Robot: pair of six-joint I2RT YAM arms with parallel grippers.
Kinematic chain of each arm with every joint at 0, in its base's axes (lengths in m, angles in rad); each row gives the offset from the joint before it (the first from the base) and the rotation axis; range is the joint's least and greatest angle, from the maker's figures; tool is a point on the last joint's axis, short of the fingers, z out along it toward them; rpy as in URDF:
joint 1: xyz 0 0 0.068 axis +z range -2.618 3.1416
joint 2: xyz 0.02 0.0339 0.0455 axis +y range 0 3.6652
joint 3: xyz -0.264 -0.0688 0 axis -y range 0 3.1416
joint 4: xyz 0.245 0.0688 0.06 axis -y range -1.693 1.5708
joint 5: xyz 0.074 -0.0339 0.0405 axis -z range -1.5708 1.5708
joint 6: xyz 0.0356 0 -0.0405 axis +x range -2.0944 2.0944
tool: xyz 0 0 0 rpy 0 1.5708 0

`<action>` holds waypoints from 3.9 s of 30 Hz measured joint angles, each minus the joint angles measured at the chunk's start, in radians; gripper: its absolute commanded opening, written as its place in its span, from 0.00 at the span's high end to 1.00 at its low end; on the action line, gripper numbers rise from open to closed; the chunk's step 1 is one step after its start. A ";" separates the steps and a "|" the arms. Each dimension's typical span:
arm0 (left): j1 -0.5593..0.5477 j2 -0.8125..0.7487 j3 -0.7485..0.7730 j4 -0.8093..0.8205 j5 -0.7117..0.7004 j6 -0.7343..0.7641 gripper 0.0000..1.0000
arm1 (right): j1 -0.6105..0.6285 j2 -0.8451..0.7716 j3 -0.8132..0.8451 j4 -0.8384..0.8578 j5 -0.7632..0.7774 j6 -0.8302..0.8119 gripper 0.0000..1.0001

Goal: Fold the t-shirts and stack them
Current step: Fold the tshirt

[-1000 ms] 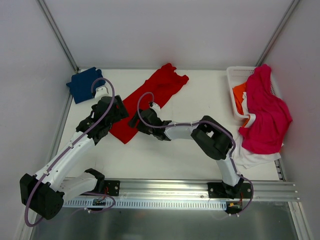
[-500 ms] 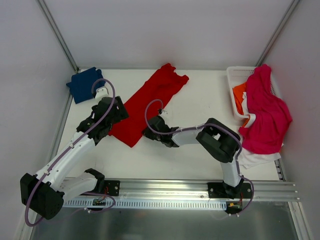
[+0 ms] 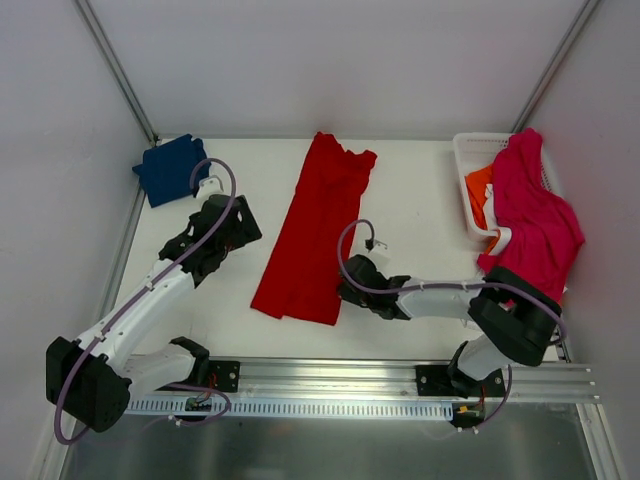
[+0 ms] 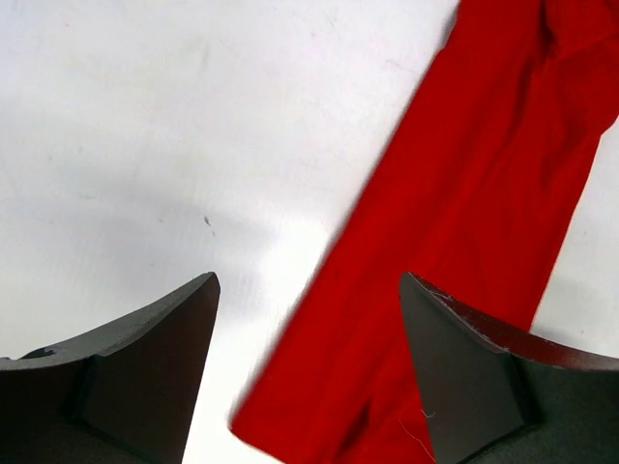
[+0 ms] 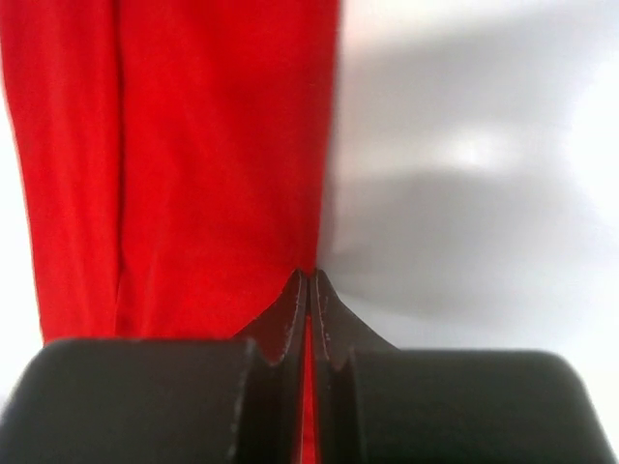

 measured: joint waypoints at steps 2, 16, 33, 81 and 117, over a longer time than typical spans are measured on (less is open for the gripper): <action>0.000 0.013 0.000 0.000 0.038 0.002 0.24 | 0.000 -0.085 -0.061 -0.061 0.036 -0.001 1.00; -0.120 -0.042 -0.192 0.015 0.371 0.029 0.24 | -0.058 -0.351 -0.188 -0.311 0.178 -0.068 0.05; -0.301 -0.393 -0.499 -0.004 0.548 -0.129 0.24 | 0.193 -0.639 -0.188 -0.719 0.293 0.061 0.00; -0.660 0.211 -0.550 0.805 0.316 -0.429 0.37 | 0.453 -0.463 -0.247 -0.681 0.401 0.362 0.99; -0.784 0.085 -0.510 0.401 0.192 -0.546 1.00 | 0.547 -0.349 -0.125 -0.810 0.410 0.424 0.99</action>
